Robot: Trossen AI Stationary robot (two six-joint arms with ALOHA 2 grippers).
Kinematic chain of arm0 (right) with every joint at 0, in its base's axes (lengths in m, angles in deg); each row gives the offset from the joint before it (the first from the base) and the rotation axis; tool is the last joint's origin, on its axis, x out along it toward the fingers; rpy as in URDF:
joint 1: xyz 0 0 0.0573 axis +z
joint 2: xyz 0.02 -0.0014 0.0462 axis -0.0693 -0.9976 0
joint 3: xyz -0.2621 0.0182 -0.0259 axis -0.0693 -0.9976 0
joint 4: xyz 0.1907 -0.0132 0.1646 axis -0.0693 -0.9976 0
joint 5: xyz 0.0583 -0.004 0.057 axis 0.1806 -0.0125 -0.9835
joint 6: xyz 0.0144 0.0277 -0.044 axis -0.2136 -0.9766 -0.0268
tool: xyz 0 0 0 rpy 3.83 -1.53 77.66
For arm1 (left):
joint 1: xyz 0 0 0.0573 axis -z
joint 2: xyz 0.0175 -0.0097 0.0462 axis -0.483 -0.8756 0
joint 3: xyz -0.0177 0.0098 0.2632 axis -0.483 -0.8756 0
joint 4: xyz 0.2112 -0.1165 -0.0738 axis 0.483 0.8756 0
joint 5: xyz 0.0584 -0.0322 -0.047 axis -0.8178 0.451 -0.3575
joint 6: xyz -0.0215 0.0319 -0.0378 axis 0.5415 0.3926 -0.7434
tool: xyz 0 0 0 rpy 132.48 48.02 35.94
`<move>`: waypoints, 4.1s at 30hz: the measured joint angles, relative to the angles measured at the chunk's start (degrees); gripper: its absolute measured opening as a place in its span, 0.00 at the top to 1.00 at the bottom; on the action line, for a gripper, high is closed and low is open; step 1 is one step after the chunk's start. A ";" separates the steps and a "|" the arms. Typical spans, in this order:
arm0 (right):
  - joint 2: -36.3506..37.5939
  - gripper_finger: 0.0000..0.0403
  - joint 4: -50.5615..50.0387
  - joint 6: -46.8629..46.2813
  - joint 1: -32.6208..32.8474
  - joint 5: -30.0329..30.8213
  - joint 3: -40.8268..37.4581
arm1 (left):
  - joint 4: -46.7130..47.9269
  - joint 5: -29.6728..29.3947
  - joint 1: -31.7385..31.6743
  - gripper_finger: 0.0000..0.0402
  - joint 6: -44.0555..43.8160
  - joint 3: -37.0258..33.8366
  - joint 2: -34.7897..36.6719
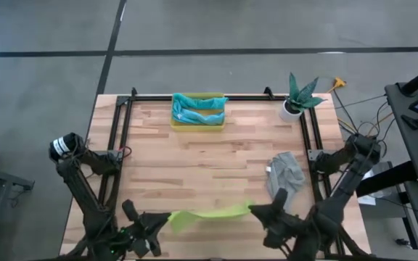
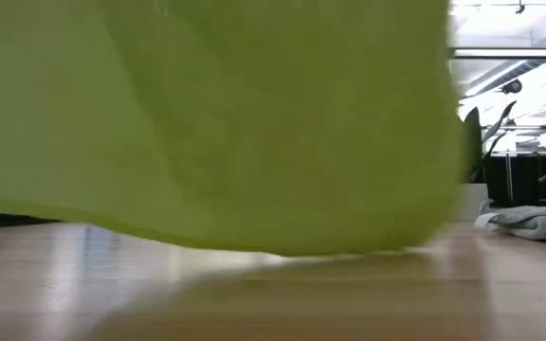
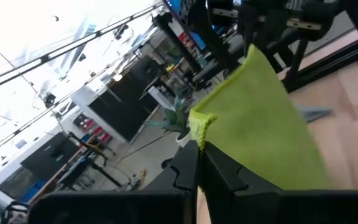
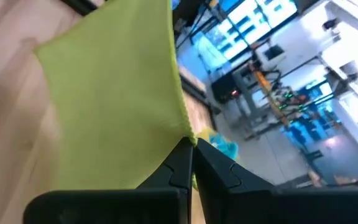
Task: Roll microfiber towels into tight, uniform cylinder then place into a basket
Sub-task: Roll the green towel
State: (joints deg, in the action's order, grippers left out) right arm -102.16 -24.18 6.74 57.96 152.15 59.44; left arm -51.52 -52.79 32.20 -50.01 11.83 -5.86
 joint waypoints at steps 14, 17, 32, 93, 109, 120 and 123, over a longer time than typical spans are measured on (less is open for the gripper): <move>0.83 0.98 -25.99 -24.06 -17.90 5.16 -4.75 | 0.47 0.08 -11.55 1.00 -3.43 -11.73 8.53; 0.83 0.98 -25.48 -26.43 -22.99 1.64 -8.79 | 0.47 0.12 -13.29 1.00 -8.28 -17.28 13.60; 0.83 0.98 -6.76 -24.72 -27.73 -3.00 -23.53 | -0.11 8.17 -14.21 1.00 -21.38 -37.31 32.23; 0.72 0.98 0.26 19.64 -14.15 -15.13 9.42 | -14.13 38.82 -25.28 0.44 -6.78 -11.95 3.43; 0.72 0.98 -7.18 4.69 -15.32 -9.12 9.38 | -12.63 44.68 -27.54 0.44 -12.42 -6.19 0.00; -0.80 0.98 -6.88 2.74 -16.05 -10.62 9.33 | -12.09 28.35 -28.50 0.44 -1.62 10.11 -15.94; -1.09 0.98 -7.10 1.62 -16.04 -10.63 9.33 | -11.79 27.08 -28.51 0.44 -0.36 14.67 -19.76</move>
State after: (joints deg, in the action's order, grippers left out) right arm -103.25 -31.28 8.36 41.92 141.52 68.77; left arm -63.31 -25.71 3.69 -50.38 26.50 -25.62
